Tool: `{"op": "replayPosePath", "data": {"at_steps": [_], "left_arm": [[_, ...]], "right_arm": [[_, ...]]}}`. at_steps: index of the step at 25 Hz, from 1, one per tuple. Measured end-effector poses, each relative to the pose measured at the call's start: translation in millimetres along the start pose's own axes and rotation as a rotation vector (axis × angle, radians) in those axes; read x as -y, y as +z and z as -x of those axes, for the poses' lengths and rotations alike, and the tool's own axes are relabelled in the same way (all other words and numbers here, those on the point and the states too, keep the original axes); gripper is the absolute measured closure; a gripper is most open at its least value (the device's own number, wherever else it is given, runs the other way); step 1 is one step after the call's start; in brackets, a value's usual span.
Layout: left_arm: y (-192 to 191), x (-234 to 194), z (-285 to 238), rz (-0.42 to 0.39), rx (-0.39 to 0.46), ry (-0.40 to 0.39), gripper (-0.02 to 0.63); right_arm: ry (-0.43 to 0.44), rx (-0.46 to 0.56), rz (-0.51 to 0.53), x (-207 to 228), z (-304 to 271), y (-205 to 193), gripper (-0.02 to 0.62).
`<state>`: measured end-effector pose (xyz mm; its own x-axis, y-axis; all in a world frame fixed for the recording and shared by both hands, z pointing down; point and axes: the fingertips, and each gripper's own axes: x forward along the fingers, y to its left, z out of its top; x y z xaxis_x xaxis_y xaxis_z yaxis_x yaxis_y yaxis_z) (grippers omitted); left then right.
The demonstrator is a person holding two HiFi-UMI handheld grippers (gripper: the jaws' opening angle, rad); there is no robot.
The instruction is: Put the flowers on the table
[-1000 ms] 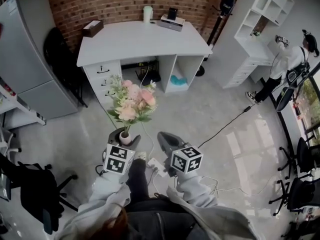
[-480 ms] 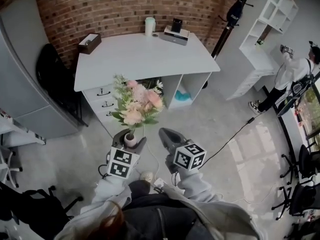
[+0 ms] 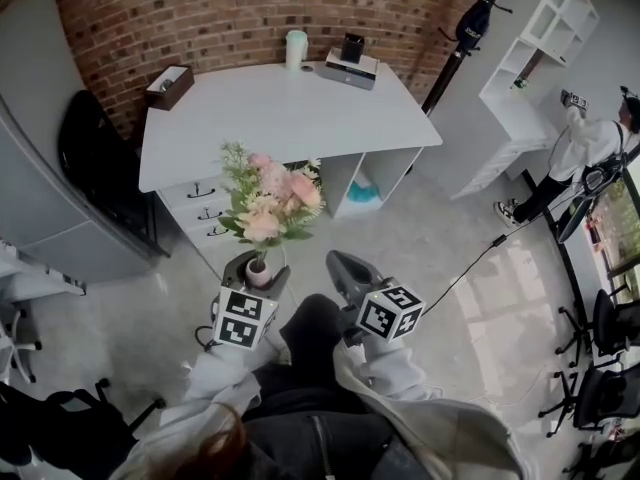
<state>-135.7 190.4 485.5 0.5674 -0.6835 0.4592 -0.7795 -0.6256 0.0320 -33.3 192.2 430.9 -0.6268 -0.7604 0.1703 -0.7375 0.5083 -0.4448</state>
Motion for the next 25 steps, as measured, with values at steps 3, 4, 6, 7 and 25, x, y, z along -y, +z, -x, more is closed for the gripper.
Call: {"op": "replayPosePath", "data": {"at_steps": [3,4,6,7,25], "left_arm": [[5,-4,-6,0.005,-0.008,-0.011,0.351],[6,-6,-9,0.005,-0.007,-0.009,0.35],[9,-13,-17,0.009,-0.006,-0.001,0.351],[9,-17,-21,0.01,-0.007,0.003,0.351],[78,-101,-149,0.013,-0.007,0.03,0.351]], "right_arm": [[0.008,-0.012,0.006,3,-14,5,0.594],[0.018,-0.017,0.003,4,-19,6,0.594],[0.044,-0.029,-0.018,8,-32,6,0.594],[0.057,-0.035,-0.034,10,-38,4,0.594],[0.149,-0.089,-0.107,102,-157,50,0.594]]}}
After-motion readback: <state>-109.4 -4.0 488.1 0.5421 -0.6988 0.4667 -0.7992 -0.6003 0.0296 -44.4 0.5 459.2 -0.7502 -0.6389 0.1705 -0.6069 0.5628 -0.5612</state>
